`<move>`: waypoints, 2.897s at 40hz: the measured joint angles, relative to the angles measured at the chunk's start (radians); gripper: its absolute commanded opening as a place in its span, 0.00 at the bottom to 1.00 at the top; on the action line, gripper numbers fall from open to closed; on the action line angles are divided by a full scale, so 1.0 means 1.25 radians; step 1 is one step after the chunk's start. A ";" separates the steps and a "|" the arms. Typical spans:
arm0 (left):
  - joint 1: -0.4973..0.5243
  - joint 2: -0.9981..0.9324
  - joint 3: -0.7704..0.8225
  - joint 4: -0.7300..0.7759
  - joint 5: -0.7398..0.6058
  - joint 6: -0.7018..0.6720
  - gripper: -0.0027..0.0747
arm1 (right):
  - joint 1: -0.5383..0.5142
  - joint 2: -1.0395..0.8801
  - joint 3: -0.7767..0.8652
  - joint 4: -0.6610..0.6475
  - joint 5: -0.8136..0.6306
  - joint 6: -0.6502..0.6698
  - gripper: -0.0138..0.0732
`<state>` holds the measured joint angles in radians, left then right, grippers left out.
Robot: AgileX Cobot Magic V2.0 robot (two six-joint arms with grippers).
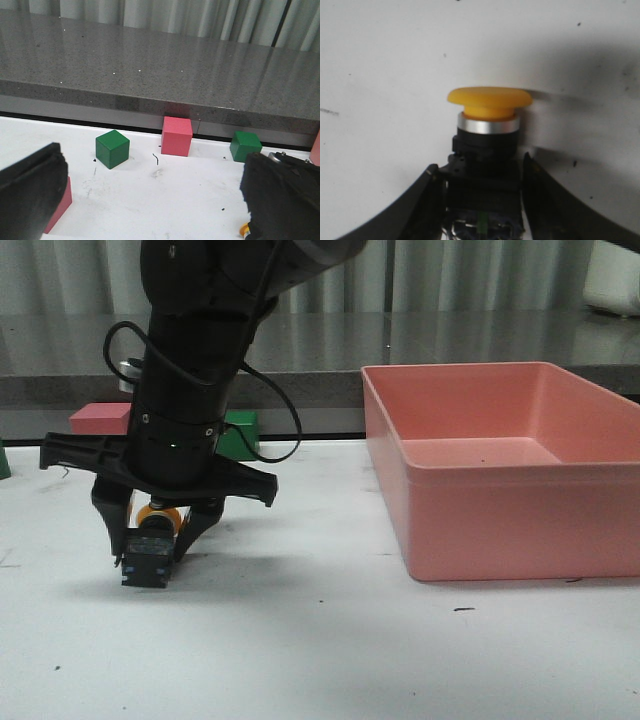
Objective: Place and stand button with both arms
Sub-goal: 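Lift the button out of the bin and carry it toward the left gripper, then set the button down on the table and open the right gripper, then withdraw the right gripper upward away from the button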
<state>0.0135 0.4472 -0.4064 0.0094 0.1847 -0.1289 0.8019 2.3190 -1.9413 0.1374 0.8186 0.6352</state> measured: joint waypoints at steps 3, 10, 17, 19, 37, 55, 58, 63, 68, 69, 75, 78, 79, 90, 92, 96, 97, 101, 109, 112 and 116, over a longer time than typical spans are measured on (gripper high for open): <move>0.000 0.000 0.000 0.000 0.000 0.000 0.90 | 0.000 0.003 -0.007 0.000 0.002 0.000 0.69; 0.000 0.000 0.000 0.000 0.000 0.000 0.90 | 0.000 0.003 -0.042 0.000 0.024 0.001 0.80; 0.000 0.000 0.000 0.000 0.000 0.000 0.90 | 0.000 -0.001 -0.103 -0.005 0.085 -0.001 0.75; 0.000 0.000 0.000 0.000 0.000 0.000 0.90 | 0.000 -0.009 -0.117 -0.006 0.098 -0.015 0.68; 0.000 0.000 0.000 0.000 0.001 0.000 0.90 | -0.002 -0.089 -0.149 -0.015 0.201 -0.099 0.09; 0.000 0.000 0.000 0.000 0.005 0.000 0.90 | -0.157 -0.250 -0.143 -0.017 0.338 -0.329 0.09; 0.000 0.000 0.000 0.000 0.005 0.000 0.90 | -0.207 -0.298 -0.119 -0.018 0.338 -0.347 0.09; 0.000 0.000 0.000 0.000 0.006 0.000 0.90 | -0.314 -0.425 -0.019 -0.019 0.341 -0.395 0.09; 0.000 0.000 0.000 0.000 0.006 0.000 0.90 | -0.442 -0.563 0.145 -0.020 0.343 -0.452 0.09; 0.000 0.000 0.000 0.000 0.006 0.000 0.90 | -0.464 -0.592 0.183 -0.024 0.343 -0.461 0.09; 0.000 0.000 0.000 0.000 0.006 0.000 0.90 | -0.569 -0.764 0.401 -0.028 0.339 -0.489 0.09; 0.000 0.000 0.000 0.000 0.006 0.000 0.90 | -0.580 -0.843 0.496 -0.032 0.298 -0.493 0.09; 0.000 0.000 0.000 0.000 0.006 0.000 0.90 | -0.581 -0.873 0.531 -0.032 0.283 -0.494 0.09; 0.000 0.000 0.000 0.000 0.006 0.000 0.90 | -0.582 -1.195 0.874 -0.045 0.013 -0.533 0.08; 0.000 0.000 0.000 0.000 0.006 0.000 0.90 | -0.582 -1.256 0.930 -0.056 -0.033 -0.533 0.08; 0.000 0.000 0.000 0.000 0.006 0.000 0.90 | -0.582 -1.379 1.029 -0.074 -0.104 -0.535 0.08; 0.000 0.000 0.000 0.000 0.006 0.000 0.90 | -0.582 -1.406 1.047 -0.076 -0.120 -0.535 0.08; 0.000 0.000 0.000 0.000 0.006 0.000 0.90 | -0.582 -1.519 1.126 -0.089 -0.161 -0.537 0.08; 0.000 0.000 0.000 0.000 0.006 0.000 0.90 | -0.582 -1.688 1.224 -0.094 -0.214 -0.537 0.08; 0.000 0.000 0.000 0.000 0.006 0.000 0.90 | -0.582 -1.723 1.238 -0.094 -0.215 -0.537 0.08; 0.000 0.000 0.000 0.000 0.000 0.000 0.90 | -0.582 -1.737 1.243 -0.094 -0.216 -0.537 0.08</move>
<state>0.0135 0.4472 -0.4064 0.0094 0.1852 -0.1289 0.0749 0.1480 -0.3872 0.0194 0.5488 -0.0367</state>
